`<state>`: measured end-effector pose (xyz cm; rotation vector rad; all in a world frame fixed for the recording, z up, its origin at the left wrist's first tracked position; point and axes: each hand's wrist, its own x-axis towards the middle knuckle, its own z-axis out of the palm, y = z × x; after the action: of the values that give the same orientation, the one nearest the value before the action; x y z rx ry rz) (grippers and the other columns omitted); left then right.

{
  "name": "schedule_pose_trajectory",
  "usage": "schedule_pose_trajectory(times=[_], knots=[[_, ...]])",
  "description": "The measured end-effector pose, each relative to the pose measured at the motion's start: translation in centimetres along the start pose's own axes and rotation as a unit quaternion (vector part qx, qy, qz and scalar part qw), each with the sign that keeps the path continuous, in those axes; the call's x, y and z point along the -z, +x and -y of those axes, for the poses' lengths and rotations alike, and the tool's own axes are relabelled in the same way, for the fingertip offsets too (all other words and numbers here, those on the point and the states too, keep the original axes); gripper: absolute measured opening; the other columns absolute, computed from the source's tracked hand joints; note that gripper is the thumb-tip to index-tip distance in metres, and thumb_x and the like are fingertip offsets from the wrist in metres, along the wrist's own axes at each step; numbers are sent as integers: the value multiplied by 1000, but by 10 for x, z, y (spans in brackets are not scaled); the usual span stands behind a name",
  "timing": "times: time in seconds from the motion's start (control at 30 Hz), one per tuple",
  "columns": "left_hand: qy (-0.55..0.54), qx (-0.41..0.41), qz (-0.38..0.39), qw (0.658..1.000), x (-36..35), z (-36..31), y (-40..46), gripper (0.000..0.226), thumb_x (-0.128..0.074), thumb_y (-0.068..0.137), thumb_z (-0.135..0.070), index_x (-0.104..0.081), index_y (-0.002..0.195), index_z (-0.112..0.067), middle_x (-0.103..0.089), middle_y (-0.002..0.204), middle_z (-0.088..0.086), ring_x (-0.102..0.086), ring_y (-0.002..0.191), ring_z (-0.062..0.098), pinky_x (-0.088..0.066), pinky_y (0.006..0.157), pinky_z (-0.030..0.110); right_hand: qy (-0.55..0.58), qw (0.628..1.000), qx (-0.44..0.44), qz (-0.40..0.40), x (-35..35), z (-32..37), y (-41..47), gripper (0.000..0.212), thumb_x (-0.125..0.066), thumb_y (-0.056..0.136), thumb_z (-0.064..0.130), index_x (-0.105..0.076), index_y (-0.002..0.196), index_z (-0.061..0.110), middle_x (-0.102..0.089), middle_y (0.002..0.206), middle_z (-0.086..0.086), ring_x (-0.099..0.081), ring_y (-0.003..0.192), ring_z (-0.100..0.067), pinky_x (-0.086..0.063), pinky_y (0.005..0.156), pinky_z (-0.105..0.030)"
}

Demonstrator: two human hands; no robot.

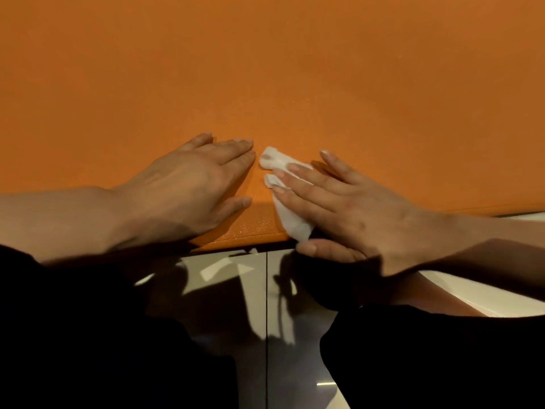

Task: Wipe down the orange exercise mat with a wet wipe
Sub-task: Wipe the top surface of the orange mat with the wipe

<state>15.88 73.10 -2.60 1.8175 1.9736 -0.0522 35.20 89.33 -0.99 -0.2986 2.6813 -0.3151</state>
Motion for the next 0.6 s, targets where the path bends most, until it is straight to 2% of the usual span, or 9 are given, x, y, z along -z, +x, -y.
schedule_pose_trajectory(times=[0.1,0.17,0.23,0.33,0.47,0.6], knots=[[1,-7,-2,1000,-1,1,2,78,-32,90,-57,-31,149,-6,-28,156,11,-30,143,24,-13,117,38,10,999,-47,24,6,-25,13,75,6,93,60,7,155,17,8,162,-5,13,148,-18,16,117,-45],[-1,-3,5,1000,-1,4,1,82,-22,90,-63,-31,149,-7,-27,156,10,-29,143,22,-13,117,38,8,996,-92,19,6,-39,8,75,7,93,61,8,155,17,9,162,-3,15,148,-16,14,118,-46],[7,-4,-1,1000,-1,8,-1,83,-21,92,-66,-35,147,-6,-31,155,12,-33,141,23,-17,116,40,12,994,-112,13,7,-37,1,77,5,94,62,4,155,14,6,162,-5,12,149,-19,10,119,-47],[11,-5,-5,1000,0,13,-2,84,-28,89,-66,-39,144,-3,-36,152,15,-37,139,26,-21,114,43,36,996,-79,32,10,-12,8,81,4,94,63,-1,155,10,6,162,-8,12,149,-21,10,120,-45],[-3,20,2,1000,-1,20,-3,78,-39,93,-58,-32,148,-5,-28,156,14,-28,144,25,-16,117,43,18,997,-44,61,13,-14,40,78,7,92,60,9,154,14,13,161,-6,18,148,-18,16,118,-41],[-10,38,28,999,1,21,1,81,-39,91,-59,-21,152,-9,-16,160,9,-18,147,20,-11,120,42,27,993,-95,64,17,-46,58,80,12,86,64,17,153,20,20,160,-1,23,146,-12,17,118,-42]])
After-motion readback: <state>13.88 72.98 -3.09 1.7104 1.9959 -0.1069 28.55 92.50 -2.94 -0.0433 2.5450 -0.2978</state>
